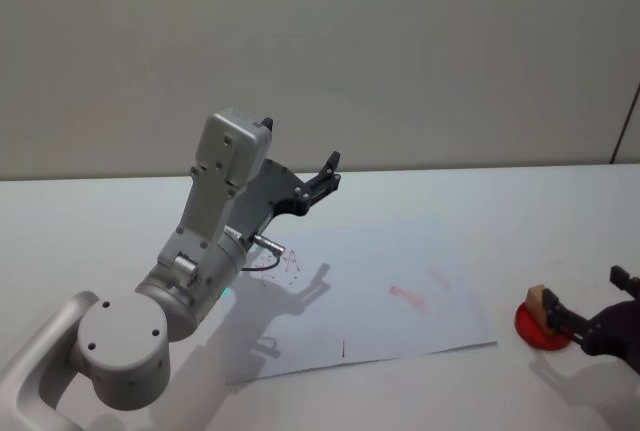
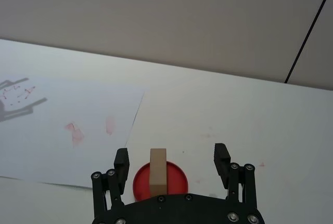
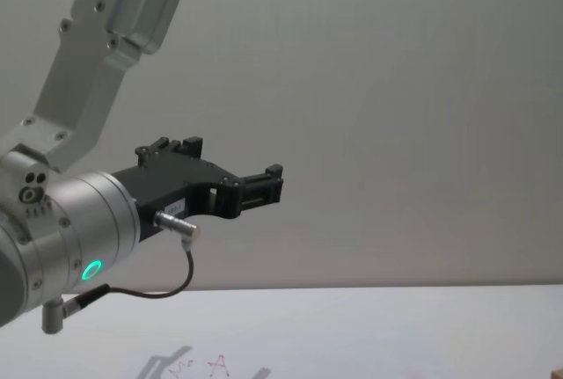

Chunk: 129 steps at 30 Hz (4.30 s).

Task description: Use the one hand to pick up the stamp and affix it onto the A4 paper.

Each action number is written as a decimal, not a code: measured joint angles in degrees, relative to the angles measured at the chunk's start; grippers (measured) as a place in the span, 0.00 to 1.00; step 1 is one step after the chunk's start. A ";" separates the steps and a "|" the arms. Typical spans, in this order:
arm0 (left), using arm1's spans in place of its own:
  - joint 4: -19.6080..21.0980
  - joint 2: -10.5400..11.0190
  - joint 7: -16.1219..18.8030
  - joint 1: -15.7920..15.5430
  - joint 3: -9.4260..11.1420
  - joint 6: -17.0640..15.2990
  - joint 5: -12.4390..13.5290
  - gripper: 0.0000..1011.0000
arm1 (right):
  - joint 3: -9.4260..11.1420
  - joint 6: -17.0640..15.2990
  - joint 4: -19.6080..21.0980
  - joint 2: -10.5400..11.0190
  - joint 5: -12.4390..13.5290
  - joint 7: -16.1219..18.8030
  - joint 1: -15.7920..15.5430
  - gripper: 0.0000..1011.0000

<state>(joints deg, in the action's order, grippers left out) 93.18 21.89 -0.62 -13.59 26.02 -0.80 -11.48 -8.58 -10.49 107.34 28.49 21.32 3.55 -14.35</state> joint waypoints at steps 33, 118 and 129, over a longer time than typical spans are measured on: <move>0.00 0.00 0.00 0.00 0.00 0.00 0.00 0.99 | -2.73 -8.16 -7.76 -5.28 -6.86 2.95 7.44 0.79; 0.00 0.00 0.00 0.00 0.00 0.00 0.00 0.99 | -9.47 -2.59 -27.37 -14.65 -17.62 27.76 24.23 0.22; 0.00 0.00 0.00 0.00 0.00 0.00 0.00 0.99 | -9.96 -0.40 -27.71 -15.16 -16.76 27.08 24.69 0.22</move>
<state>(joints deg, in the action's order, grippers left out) 93.18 21.89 -0.63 -13.59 26.03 -0.80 -11.48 -18.54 -10.89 79.63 13.33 4.56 30.63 10.33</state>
